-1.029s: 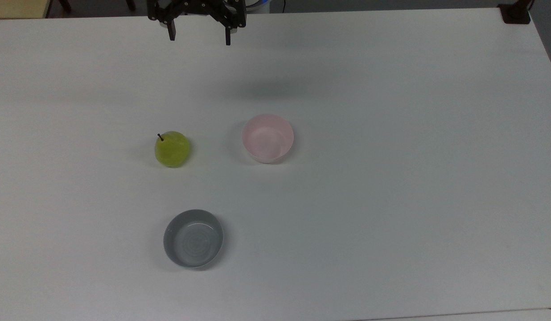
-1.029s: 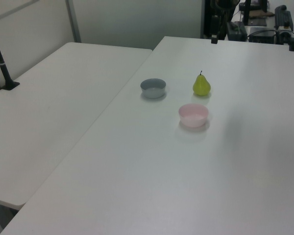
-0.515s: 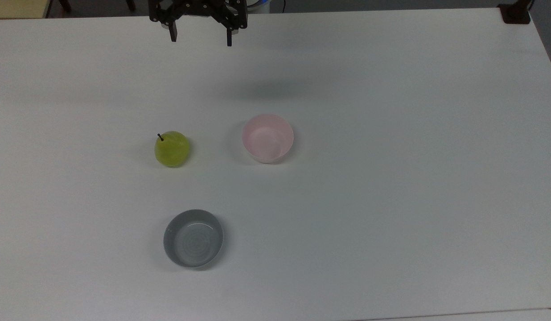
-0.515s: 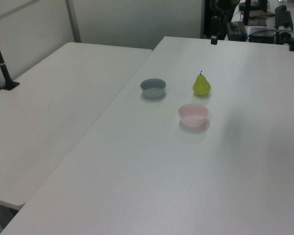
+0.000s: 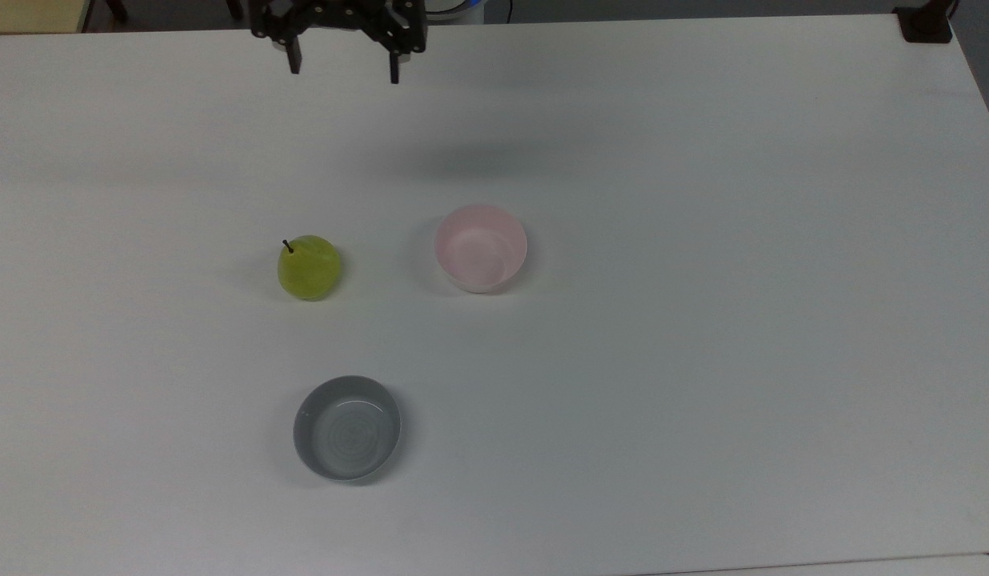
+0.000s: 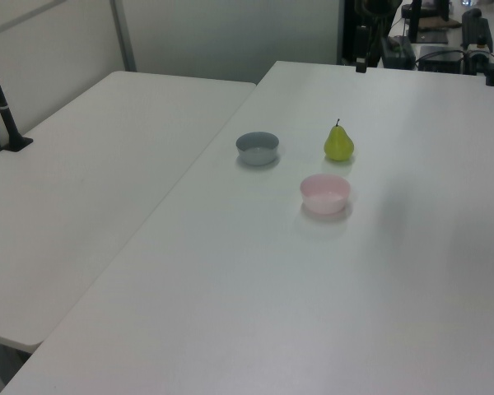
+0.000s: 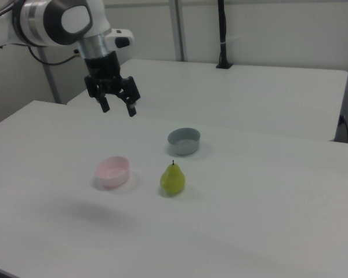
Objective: Place the pear in the bowl
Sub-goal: 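Move the open gripper over the green pear, then lower the gripper around the pear and close it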
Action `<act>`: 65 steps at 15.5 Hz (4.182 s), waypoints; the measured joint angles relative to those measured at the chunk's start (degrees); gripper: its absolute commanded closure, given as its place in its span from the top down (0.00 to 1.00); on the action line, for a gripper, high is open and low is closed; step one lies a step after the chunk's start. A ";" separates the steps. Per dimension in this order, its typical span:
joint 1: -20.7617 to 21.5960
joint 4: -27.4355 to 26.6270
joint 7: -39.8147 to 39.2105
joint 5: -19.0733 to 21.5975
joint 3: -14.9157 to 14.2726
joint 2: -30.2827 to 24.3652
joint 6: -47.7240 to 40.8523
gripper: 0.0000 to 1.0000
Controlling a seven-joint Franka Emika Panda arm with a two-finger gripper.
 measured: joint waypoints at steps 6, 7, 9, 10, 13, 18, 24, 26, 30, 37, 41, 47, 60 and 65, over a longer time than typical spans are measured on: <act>-6.01 0.36 -7.25 0.01 -0.12 3.03 6.18 1.00; -6.71 0.38 -8.08 0.02 -0.13 4.24 7.33 1.00; -7.46 0.43 -8.92 0.02 -0.13 7.00 9.61 1.00; -7.56 0.46 -8.98 0.02 -0.13 8.18 10.53 1.00; -7.50 0.57 -9.12 0.02 0.08 12.18 12.53 1.00; -7.22 0.48 -11.40 0.02 0.40 16.18 15.09 1.00; -7.14 -0.41 -14.76 0.01 0.50 18.78 17.23 1.00; -7.13 -0.75 -15.55 0.01 0.50 19.60 18.48 1.00; -7.07 -1.74 -15.84 0.01 0.52 21.15 20.71 1.00; -6.30 -2.33 -15.91 -0.10 0.64 22.20 22.10 0.82; -6.30 -2.42 -15.93 -0.11 0.64 22.23 22.17 0.55; -6.30 -2.30 -15.93 -0.14 0.64 22.19 22.18 0.34; -6.30 -2.14 -15.93 -0.14 0.63 22.17 22.18 0.33; -6.30 -1.78 -15.93 -0.14 0.63 21.55 22.18 0.33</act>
